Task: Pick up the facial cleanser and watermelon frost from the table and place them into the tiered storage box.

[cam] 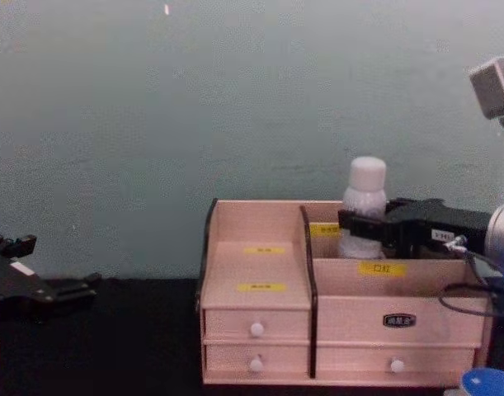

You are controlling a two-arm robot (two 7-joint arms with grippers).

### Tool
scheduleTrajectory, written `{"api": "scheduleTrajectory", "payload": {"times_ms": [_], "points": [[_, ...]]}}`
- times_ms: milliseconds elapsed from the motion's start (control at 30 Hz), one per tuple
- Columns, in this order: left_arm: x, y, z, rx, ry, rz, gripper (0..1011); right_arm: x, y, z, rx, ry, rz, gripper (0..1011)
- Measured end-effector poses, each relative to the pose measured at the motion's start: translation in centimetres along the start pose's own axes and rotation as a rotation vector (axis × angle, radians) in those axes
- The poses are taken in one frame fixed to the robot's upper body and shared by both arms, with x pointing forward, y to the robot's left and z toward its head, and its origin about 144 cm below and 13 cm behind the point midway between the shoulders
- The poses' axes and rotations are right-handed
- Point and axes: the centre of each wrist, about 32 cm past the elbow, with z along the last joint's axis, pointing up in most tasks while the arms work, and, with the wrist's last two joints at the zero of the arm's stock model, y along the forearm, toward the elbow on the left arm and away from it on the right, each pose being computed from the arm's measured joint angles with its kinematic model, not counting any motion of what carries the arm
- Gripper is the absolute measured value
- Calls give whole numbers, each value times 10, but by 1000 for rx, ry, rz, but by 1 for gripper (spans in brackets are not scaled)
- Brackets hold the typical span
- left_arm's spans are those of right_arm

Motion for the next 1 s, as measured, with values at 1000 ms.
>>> {"api": "scheduleTrajectory", "payload": {"times_ms": [1000], "points": [[0, 0, 0, 0, 0, 0, 1001, 2, 1, -4, -28, 19, 1, 685]]}}
